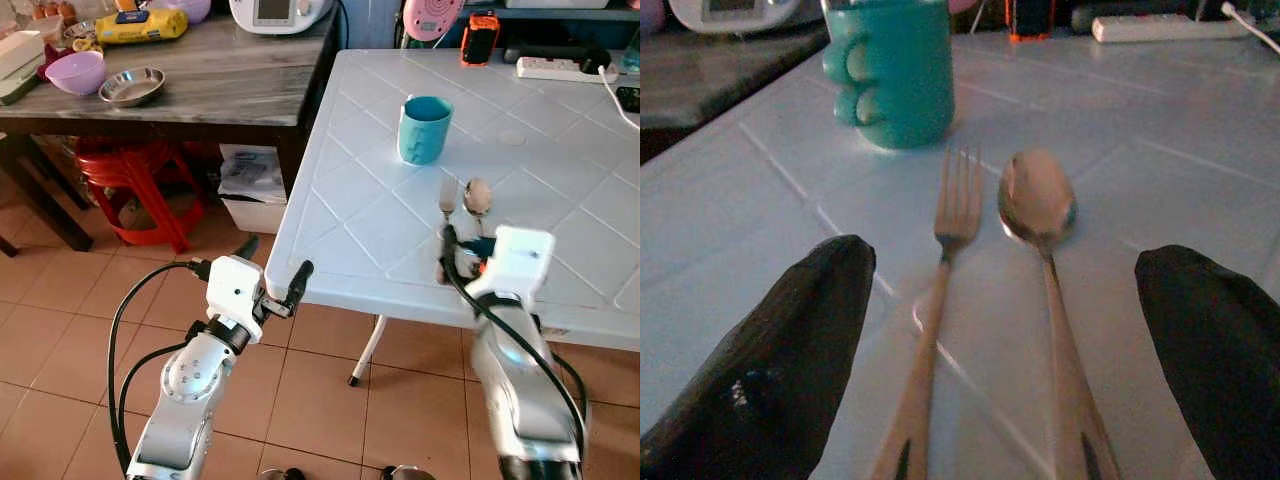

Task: Setting the table

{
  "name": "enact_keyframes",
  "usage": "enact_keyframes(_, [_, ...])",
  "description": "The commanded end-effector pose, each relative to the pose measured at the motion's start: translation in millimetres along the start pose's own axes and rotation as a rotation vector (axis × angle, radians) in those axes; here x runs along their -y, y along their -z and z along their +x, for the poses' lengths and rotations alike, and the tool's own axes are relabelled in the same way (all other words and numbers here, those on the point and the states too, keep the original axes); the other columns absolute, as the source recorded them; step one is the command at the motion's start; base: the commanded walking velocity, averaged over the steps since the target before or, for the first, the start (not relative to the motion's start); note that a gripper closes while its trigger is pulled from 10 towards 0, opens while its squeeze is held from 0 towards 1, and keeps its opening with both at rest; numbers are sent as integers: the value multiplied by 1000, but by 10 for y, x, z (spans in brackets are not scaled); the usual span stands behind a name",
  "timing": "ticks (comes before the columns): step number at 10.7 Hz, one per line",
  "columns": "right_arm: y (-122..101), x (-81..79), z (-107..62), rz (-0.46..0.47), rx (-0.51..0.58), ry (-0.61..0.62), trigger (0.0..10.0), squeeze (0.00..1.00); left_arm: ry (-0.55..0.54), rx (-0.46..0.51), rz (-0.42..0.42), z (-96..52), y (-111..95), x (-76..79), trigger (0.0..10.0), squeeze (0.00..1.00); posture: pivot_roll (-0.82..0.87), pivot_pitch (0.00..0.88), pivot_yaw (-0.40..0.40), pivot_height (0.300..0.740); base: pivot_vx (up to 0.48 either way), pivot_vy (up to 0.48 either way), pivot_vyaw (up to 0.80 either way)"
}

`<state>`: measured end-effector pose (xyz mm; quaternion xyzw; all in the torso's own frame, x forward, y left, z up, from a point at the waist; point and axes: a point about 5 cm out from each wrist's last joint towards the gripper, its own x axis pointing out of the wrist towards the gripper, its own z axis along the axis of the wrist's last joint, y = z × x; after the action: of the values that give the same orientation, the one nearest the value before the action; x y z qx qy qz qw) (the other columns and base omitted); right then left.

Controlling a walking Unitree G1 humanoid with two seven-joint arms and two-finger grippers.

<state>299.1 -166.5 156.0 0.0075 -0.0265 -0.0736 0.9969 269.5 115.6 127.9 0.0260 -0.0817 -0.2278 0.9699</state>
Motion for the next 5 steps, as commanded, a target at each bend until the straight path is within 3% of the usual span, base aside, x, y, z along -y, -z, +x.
enact_keyframes(1, [-28, -27, 27, 1, 0, -6, 10000, 0, 6, -6, 2, -28, -14, -24, 10000, 0, -118, 160, 99, 740, 0, 0, 0])
enact_keyframes(5, [-45, -61, 242, -25, -78, 28, 10000, 0, 127, -18, -16, -103, -34, 9, 10000, 0, -98, 189, 107, 740, 0, 0, 0])
